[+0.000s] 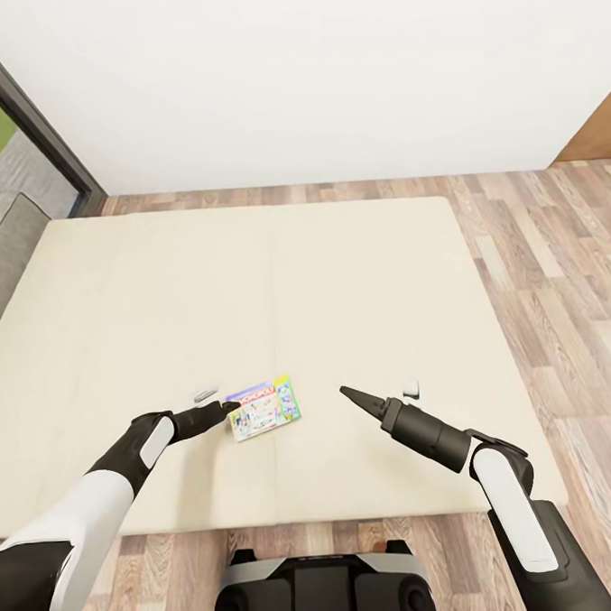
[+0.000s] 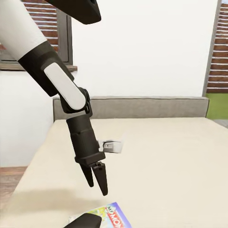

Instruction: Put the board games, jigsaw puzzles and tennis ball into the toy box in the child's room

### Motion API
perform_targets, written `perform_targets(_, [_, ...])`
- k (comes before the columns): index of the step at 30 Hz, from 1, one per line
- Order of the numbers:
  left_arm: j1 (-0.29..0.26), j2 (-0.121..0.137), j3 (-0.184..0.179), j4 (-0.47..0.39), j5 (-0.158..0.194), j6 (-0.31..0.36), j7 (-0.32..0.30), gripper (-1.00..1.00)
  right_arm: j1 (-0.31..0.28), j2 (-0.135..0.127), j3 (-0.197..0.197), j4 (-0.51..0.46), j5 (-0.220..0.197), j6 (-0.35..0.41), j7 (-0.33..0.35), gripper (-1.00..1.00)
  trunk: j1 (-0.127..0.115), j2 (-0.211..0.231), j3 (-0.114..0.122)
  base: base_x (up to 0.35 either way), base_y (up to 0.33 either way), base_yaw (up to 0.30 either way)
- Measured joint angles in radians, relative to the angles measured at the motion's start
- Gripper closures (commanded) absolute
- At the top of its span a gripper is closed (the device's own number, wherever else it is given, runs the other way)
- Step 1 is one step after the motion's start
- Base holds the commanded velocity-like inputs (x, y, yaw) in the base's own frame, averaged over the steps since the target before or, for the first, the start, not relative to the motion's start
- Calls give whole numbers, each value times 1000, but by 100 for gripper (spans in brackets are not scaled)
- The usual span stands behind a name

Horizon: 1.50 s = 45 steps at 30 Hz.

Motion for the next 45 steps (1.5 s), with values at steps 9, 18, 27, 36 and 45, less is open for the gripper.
perform_targets(9, [0, -1, 0, 0, 0, 0, 0, -100, 0, 0, 0, 0, 0, 0, 0, -100, 0, 0, -15, 0, 0, 0])
perform_targets(18, [0, -1, 0, 0, 0, -1, 1, -100, 0, 0, 0, 0, 0, 0, 0, -100, 0, 0, -29, 0, 0, 0])
perform_targets(27, [0, -1, 0, 0, 0, -1, 1, -100, 0, 0, 0, 0, 0, 0, 0, -100, 0, 0, -44, 0, 0, 0])
perform_targets(36, [0, -1, 0, 0, 0, -2, 2, -100, 0, 0, 0, 0, 0, 0, 0, -100, 0, 0, -58, 0, 0, 0])
perform_targets(45, [0, -3, -1, 0, -1, -4, 2, -100, 0, 0, 0, 0, 0, 0, 1, -100, 0, 0, -73, 0, 0, 0])
